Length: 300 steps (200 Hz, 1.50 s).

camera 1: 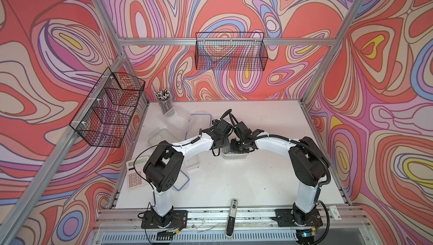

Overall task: Wipe the insides of the lunch boxes
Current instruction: Wipe the dirt inside the lunch box.

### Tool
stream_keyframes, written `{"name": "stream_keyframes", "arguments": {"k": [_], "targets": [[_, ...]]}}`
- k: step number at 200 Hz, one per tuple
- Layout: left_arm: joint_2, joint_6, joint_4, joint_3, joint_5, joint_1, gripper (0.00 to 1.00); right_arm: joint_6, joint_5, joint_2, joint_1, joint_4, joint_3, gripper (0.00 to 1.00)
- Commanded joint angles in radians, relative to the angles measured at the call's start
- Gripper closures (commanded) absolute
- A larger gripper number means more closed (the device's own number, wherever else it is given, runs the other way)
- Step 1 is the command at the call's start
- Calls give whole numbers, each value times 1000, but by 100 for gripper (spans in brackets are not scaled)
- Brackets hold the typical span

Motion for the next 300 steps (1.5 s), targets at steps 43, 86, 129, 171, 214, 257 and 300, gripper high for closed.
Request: {"name": "stream_keyframes", "arguments": {"k": [43, 86, 129, 171, 214, 257, 300], "targets": [[12, 6, 70, -23, 12, 6, 100, 42, -78, 57, 10, 112, 26, 100], [-3, 58, 78, -28, -4, 5, 100, 34, -11, 70, 10, 209, 14, 100], [1, 82, 96, -45, 2, 6, 100, 64, -8, 98, 10, 306, -7, 100], [4, 77, 98, -40, 47, 6, 100, 96, -23, 116, 10, 363, -5, 100], [5, 65, 82, -47, 95, 5, 100, 72, 63, 148, 7, 318, 74, 100], [-19, 47, 97, -91, 123, 4, 100, 48, 117, 199, -36, 304, 146, 100], [-28, 40, 96, -103, 151, -2, 100, -7, 227, 231, -72, 289, 216, 100]]}}
